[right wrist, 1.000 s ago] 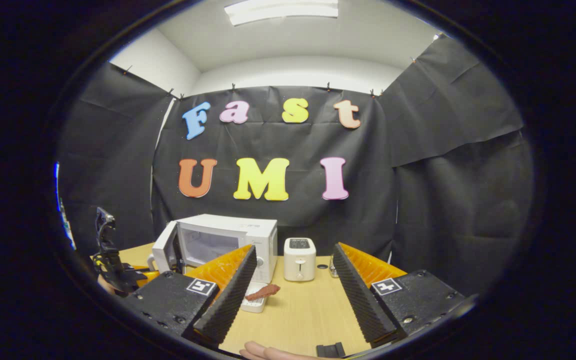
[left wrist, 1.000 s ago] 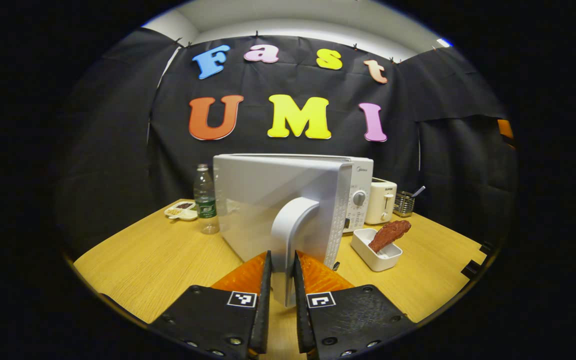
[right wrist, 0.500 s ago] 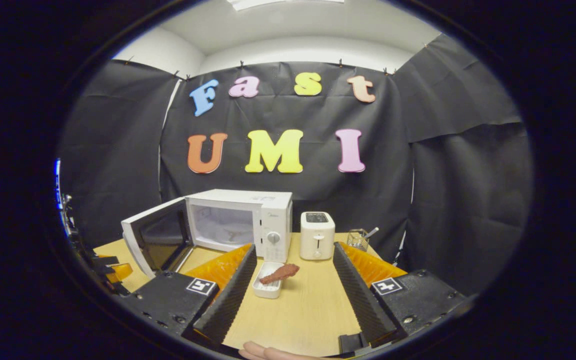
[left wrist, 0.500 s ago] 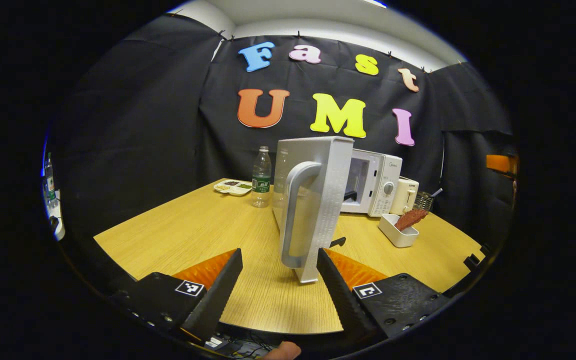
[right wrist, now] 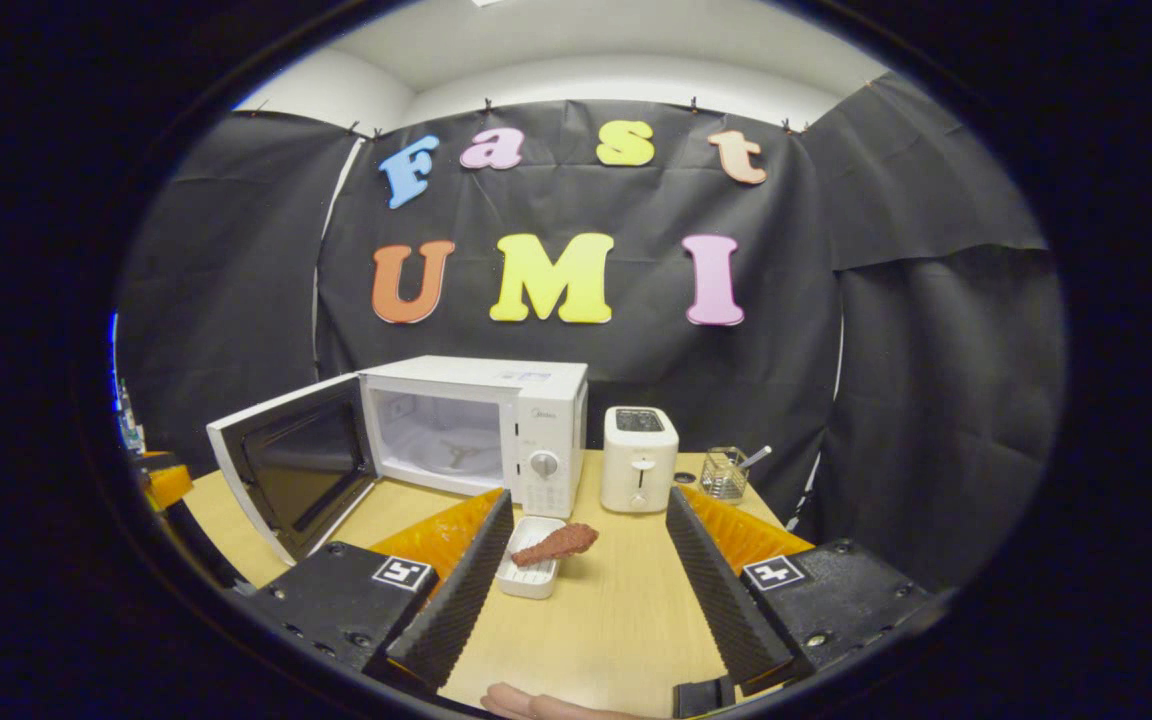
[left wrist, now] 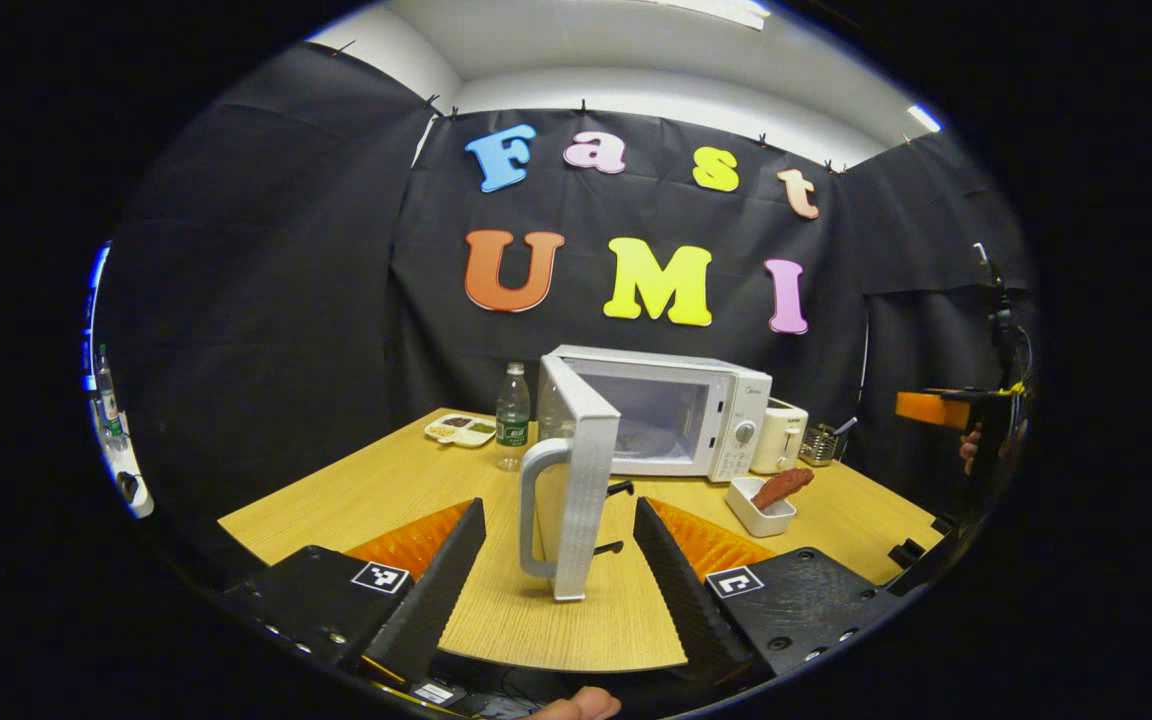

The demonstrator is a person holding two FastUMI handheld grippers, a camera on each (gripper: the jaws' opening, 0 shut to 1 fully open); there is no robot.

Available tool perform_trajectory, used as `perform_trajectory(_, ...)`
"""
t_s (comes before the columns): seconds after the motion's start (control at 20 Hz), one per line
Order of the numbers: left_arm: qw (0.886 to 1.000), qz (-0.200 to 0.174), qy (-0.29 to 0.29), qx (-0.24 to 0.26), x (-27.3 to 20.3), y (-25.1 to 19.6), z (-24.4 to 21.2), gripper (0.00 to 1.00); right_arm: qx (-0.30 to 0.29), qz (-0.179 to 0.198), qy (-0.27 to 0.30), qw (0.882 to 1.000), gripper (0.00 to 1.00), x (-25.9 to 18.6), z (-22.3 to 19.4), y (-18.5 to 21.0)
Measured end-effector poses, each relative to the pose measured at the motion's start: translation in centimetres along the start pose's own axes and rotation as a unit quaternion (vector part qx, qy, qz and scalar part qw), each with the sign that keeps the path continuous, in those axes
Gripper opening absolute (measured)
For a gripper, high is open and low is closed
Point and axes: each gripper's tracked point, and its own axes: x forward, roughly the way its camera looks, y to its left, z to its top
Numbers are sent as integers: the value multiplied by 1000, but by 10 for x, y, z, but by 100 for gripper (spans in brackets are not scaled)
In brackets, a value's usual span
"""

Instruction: Open the microwave oven with the left hand, put the food in, and close the microwave oven.

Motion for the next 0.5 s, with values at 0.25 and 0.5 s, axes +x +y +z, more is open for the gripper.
perform_trajectory(0.25, 1000, -7, -14, 21, 16, -25, 40, 92, 22, 25, 69, 997, 98, 48, -23, -8)
perform_trajectory(0.5, 999, -1, -29, 35, 40, -43, 82, 92, 62, 50, 134, 988, 98, 95, -40, -20)
